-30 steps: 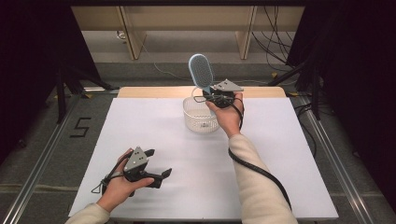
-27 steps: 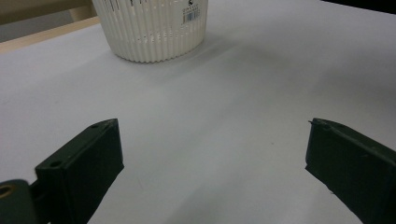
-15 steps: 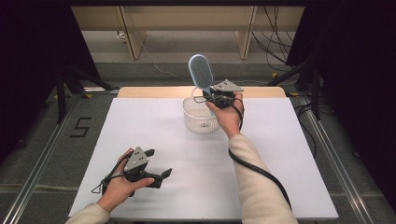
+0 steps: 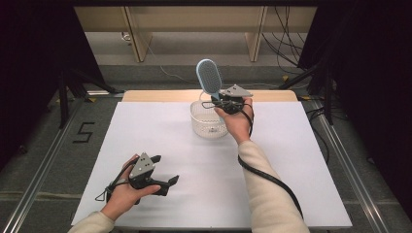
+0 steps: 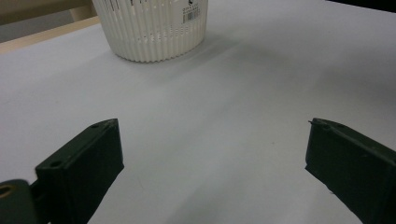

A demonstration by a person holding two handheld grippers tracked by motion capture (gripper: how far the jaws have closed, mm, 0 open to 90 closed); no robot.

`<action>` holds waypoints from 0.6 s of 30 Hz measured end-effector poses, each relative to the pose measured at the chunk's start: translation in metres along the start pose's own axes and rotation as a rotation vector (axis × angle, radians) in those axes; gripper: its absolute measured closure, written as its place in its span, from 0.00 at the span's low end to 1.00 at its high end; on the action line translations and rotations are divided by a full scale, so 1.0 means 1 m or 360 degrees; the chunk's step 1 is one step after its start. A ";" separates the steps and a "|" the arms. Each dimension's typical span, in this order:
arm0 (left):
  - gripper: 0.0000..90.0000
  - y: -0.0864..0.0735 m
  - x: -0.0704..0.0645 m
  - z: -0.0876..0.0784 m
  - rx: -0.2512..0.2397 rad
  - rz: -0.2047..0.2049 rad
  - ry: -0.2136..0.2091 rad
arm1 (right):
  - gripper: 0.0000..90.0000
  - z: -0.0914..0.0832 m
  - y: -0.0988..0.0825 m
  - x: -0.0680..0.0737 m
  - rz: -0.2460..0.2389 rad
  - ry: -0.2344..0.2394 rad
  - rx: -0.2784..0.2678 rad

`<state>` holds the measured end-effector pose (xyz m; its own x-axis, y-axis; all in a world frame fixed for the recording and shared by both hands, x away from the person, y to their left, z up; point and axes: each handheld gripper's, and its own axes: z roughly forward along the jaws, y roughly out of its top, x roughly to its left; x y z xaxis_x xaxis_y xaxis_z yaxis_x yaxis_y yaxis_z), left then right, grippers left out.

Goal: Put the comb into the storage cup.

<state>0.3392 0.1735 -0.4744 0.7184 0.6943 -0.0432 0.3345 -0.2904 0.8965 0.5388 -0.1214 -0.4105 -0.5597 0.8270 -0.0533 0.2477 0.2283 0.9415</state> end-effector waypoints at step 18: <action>0.04 0.000 0.000 0.000 0.0000 0.0002 0.0000 | 0.78 0.003 -0.005 0.000 -0.0009 0.0013 0.0035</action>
<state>0.3391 0.1734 -0.4744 0.7186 0.6941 -0.0419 0.3337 -0.2913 0.8965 0.5401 -0.1208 -0.4158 -0.5675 0.8215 -0.0558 0.2618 0.2443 0.9337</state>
